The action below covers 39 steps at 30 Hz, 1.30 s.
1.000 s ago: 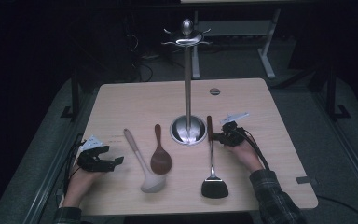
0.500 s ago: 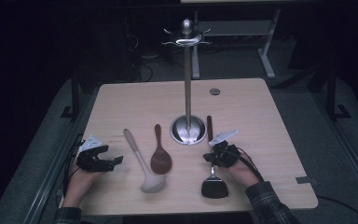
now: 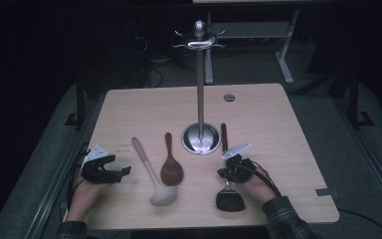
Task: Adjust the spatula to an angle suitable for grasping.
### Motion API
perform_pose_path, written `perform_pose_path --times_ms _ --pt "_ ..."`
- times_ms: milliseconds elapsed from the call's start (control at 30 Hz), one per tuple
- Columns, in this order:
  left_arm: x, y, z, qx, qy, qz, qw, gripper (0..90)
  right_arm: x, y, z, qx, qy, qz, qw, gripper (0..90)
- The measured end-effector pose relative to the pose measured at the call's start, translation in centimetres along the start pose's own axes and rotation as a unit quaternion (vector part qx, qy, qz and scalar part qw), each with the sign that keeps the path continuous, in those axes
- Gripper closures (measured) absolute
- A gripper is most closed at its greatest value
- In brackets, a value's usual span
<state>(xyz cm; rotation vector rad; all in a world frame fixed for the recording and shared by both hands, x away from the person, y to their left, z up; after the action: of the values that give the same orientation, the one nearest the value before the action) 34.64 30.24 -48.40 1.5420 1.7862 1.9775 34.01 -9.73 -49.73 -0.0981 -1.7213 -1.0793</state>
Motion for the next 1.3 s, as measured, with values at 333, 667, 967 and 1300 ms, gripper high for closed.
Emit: perform_pose_path --times_ms 333,667,967,1300 --pt "0.0 0.0 0.0 0.0 0.001 0.001 1.0 15.5 0.8 -1.1 -0.8 -0.018 -0.007 0.009 0.9998 90.0" --pt "-0.1 0.0 0.0 0.0 0.002 0.001 1.0 15.5 2.3 -2.7 -2.3 -0.039 -0.02 0.013 0.9989 90.0" --pt "0.0 -0.1 0.0 -0.003 0.002 0.011 0.9999 15.5 3.5 -4.3 -4.2 -0.062 -0.041 0.02 0.9971 90.0" --pt "-0.2 -0.1 -0.1 0.0 0.001 0.008 1.0 15.9 4.8 -6.1 -7.0 -0.092 -0.068 0.018 0.9932 90.0"
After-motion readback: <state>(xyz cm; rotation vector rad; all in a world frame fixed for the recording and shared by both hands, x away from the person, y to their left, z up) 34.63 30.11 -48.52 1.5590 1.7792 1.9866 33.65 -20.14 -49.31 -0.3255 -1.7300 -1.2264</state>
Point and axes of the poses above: each handheld gripper's, and its own axes: x roughly backward along the jaws, y roughly out of its top, z roughly to its left, the point moved 5 cm from there along -x, roughly forward along the jaws, and after that the axes turned 10 degrees about -y, right-handed, at the moved point
